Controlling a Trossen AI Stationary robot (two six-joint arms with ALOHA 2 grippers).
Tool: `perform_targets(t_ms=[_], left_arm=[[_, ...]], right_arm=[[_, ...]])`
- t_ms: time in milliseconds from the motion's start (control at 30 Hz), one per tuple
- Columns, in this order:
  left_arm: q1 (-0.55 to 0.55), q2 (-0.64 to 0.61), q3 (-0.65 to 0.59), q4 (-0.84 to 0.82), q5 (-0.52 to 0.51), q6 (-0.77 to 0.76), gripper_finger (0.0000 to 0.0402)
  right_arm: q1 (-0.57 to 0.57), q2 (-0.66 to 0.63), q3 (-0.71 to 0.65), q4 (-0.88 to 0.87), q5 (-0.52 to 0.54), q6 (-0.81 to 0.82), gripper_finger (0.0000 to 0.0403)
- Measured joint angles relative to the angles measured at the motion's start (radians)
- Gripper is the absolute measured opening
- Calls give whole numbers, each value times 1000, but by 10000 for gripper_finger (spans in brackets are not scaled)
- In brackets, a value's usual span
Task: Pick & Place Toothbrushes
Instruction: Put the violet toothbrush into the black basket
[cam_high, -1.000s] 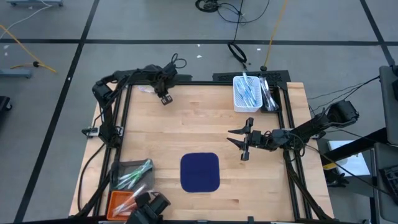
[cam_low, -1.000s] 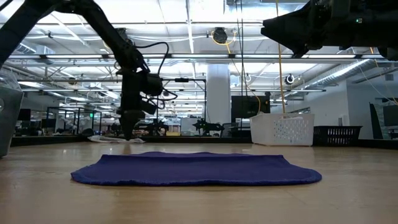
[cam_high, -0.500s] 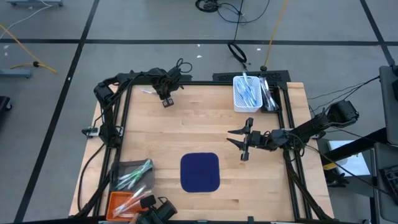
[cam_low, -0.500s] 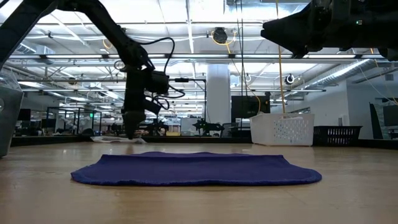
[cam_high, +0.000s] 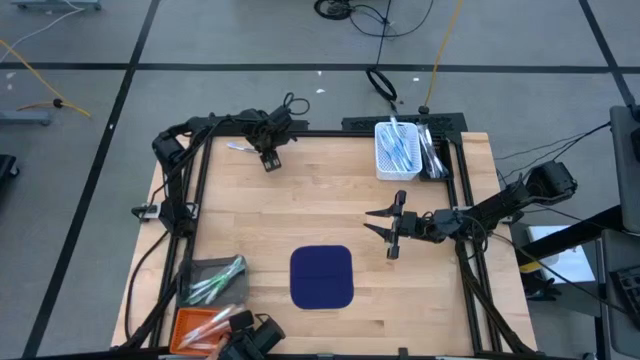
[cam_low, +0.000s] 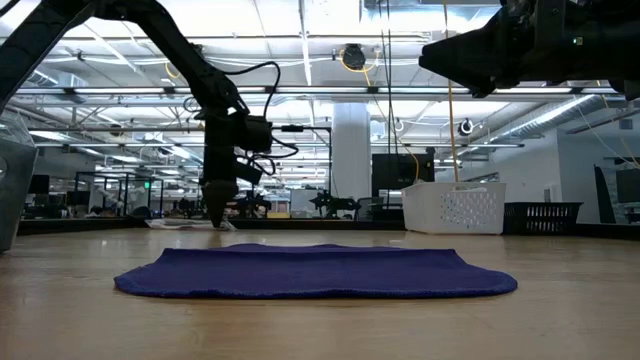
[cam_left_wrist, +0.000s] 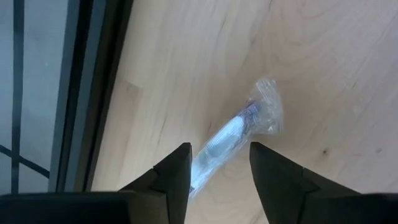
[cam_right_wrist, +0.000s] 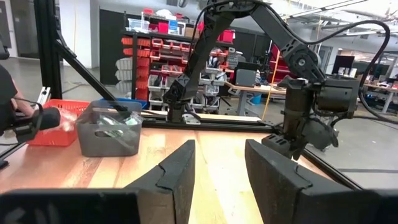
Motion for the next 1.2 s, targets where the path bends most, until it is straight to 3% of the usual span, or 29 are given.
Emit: perform_targets(t_ms=[200,433,967,1200], left_arm=[[0,1,-1,1,25,18,124],[0,0,-1,-6,21,71,12],[-19,-162,0,-58,27,74,0],[-45,-301,1,-69,138,18,0]], right_arm=[[0,0,0,1,0,0,132],[0,0,0,1,0,0,132],[0,0,0,5,0,0,132],[0,0,0,5,0,0,132]])
